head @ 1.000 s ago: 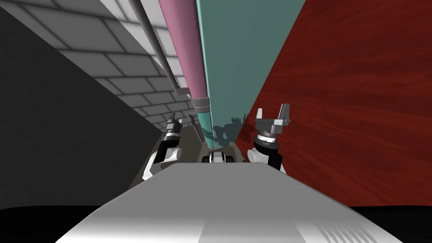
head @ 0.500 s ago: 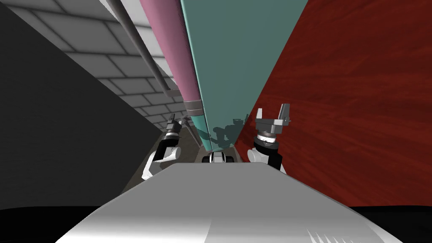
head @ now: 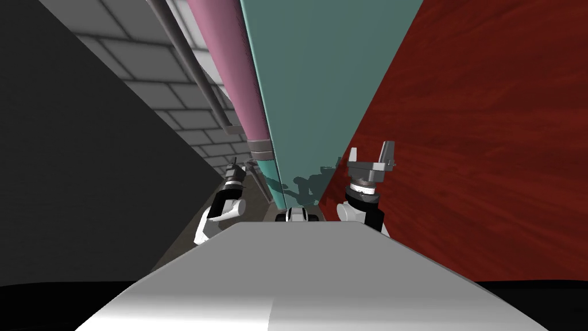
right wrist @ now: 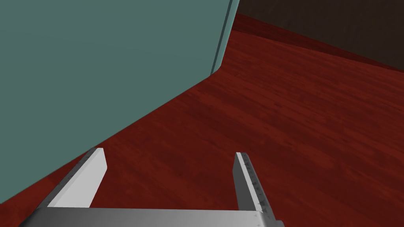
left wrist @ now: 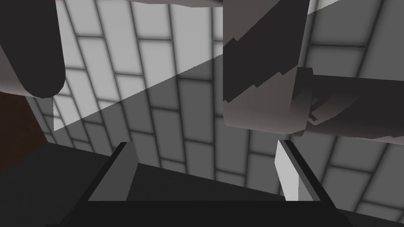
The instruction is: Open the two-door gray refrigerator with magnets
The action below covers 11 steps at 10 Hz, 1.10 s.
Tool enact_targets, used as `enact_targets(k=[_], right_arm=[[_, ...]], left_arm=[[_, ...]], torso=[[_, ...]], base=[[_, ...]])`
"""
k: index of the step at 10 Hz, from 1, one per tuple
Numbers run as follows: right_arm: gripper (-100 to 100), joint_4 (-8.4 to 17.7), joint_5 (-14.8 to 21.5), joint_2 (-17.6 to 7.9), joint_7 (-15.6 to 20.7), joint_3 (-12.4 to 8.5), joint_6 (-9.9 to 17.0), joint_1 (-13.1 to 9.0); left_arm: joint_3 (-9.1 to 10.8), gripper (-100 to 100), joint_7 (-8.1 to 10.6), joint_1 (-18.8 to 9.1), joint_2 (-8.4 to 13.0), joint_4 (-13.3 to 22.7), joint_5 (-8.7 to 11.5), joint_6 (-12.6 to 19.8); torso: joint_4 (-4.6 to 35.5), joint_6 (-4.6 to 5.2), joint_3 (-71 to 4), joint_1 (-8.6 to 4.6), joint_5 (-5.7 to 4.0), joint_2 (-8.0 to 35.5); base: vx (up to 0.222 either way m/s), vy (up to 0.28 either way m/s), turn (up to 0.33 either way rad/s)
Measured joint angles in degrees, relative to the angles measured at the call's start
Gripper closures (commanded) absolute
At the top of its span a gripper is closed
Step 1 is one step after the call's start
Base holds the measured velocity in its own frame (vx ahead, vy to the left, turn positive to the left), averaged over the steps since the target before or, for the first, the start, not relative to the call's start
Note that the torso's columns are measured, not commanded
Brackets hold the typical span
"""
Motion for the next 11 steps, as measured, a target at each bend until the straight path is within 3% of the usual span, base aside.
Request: enact_targets(k=[1,4,5,6,7,11], right_arm=[[0,0.00,0.00,0.00,0.00,0.00,0.00,0.00],[0,0.00,0.00,-0.01,0.00,-0.01,0.00,0.00],[0,0.00,0.00,-0.01,0.00,-0.01,0.00,0.00],[0,0.00,0.00,0.00,0.00,0.00,0.00,-0.02],[0,0.00,0.00,0.00,0.00,0.00,0.00,-0.01],[0,0.00,0.00,-0.01,0.00,0.00,0.00,-0.01]], left_arm=[[0.35,-100,-0.02,0.06,-0.75,-0.04,0.29,0.69],[1.92,-100,0.33,1.14,-1.05,-2.15,0.60,2.37],[2.18,100,0.35,1.28,-1.06,-2.45,0.58,2.50],[1.80,100,0.16,1.15,-1.03,-1.33,0.40,2.03],[1.74,-100,0.10,1.23,-1.05,-1.06,0.37,2.00],[1.68,-100,0.57,2.71,1.73,-3.96,0.73,5.74]], torso=[[-0.07,0.09,-0.08,-0.28,-0.04,-0.13],[0.49,-0.55,-0.10,1.01,-0.14,0.02],[0.42,-0.62,0.02,0.90,-0.07,0.22],[0.67,-0.56,0.17,0.50,-0.31,0.51],[0.79,-0.98,0.41,0.42,-0.41,0.87],[0.67,-0.98,0.55,0.56,-0.23,1.03]], base=[[0.003,-0.023,0.115],[0.043,0.044,0.094],[-0.066,-0.034,-0.074],[-0.049,-0.017,-0.014],[-0.011,-0.001,-0.005],[0.008,-0.001,-0.030]])
